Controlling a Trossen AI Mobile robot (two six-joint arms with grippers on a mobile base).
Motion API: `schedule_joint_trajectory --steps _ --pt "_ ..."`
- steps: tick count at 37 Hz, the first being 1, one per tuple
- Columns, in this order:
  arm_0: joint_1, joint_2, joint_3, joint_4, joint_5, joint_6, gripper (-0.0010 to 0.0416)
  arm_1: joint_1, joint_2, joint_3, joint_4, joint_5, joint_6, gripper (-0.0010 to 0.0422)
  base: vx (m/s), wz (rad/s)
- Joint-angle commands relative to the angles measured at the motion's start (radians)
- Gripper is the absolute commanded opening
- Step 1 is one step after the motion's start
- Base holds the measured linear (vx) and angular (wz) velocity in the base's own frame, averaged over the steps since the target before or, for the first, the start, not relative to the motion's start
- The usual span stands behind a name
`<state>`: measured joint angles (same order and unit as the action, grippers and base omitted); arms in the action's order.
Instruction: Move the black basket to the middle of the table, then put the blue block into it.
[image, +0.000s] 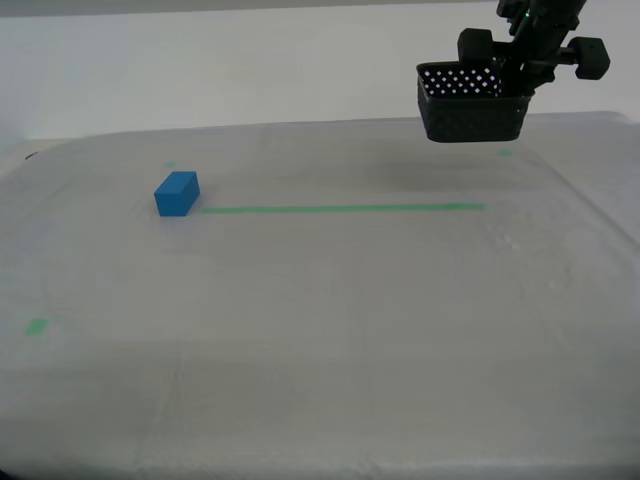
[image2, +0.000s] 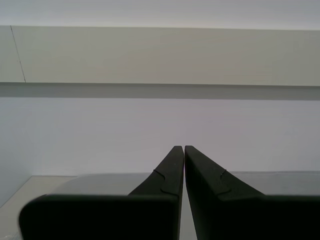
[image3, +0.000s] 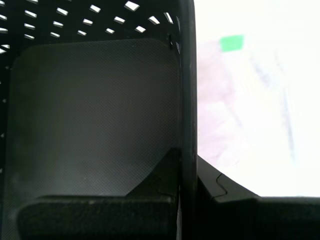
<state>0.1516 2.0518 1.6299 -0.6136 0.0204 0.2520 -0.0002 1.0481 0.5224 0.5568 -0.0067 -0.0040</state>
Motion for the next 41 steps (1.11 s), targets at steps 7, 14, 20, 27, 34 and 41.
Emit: schedule_joint_trajectory --steps 7,14,20,27,34,41 --pt "0.092 -0.07 -0.065 -0.003 0.025 0.064 -0.0001 0.0 0.0 0.001 0.005 0.0 0.002 0.0 0.0 0.0" --pt "0.181 -0.074 -0.073 -0.016 0.031 0.141 -0.0001 0.0 0.0 0.001 0.005 0.0 0.002 0.0 0.0 0.0" --pt "0.266 -0.074 -0.073 -0.007 0.08 0.187 -0.0001 0.0 0.0 0.001 0.005 0.0 0.002 0.0 0.0 0.0" --pt "0.338 -0.074 -0.073 -0.005 0.09 0.24 -0.0001 0.0 0.0 0.001 0.005 0.0 0.002 0.0 0.0 0.0" --pt "0.39 -0.074 -0.073 0.001 0.09 0.275 -0.0001 0.0 0.0 0.001 0.005 0.0 0.002 0.0 0.0 0.0" --pt "0.434 -0.074 -0.073 0.011 0.09 0.315 -0.0001 0.0 0.0 0.001 0.005 0.0 0.002 0.0 0.0 0.0"
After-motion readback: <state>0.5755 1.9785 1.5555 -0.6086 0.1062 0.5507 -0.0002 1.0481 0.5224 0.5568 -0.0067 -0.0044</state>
